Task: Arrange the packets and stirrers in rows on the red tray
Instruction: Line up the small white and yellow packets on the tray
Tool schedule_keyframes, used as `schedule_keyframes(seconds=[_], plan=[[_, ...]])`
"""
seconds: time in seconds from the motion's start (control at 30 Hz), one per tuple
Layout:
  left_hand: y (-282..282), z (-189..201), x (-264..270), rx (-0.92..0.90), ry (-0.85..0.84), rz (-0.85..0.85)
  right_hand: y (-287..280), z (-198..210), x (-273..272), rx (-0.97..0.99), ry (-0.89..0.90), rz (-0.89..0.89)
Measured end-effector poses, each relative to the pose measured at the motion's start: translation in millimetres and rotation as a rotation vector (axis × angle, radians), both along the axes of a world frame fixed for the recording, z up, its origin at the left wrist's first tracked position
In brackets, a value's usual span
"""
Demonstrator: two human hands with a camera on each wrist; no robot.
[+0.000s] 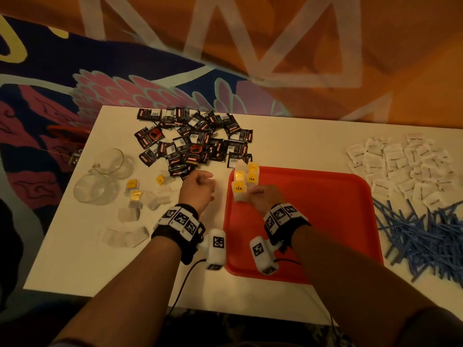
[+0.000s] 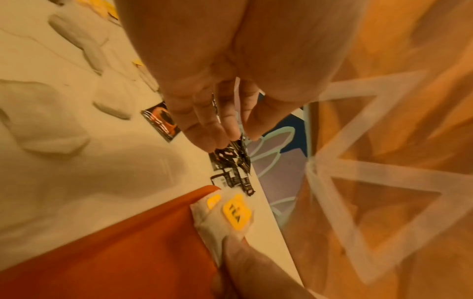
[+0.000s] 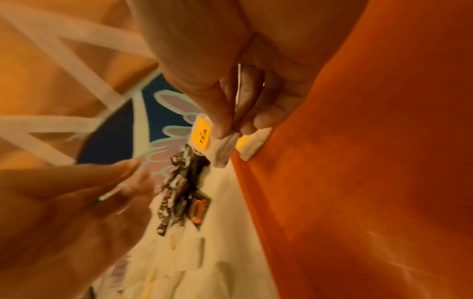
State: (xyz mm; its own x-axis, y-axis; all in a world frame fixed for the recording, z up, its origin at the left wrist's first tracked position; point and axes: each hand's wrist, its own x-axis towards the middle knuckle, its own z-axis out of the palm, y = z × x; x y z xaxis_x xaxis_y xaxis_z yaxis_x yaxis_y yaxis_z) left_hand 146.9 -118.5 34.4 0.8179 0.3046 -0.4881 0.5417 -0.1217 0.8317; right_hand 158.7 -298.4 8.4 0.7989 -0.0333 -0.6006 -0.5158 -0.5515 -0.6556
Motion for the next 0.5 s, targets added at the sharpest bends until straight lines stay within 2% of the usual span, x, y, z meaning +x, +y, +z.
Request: schedule_keyframes(seconds=[0.1,0.3,0.5], plan=[[15,-13,-8,-0.015,0.043,0.025,2,-16,2,-0.053,0.087,-0.017],[44,-30,-18,-0.05,0.101,0.111,19,-27,10,-0.16,0.085,-0.025],[57,-34,-18,-0.035,0.098,0.117,21,-32,17,-0.19,0.145,-0.055]])
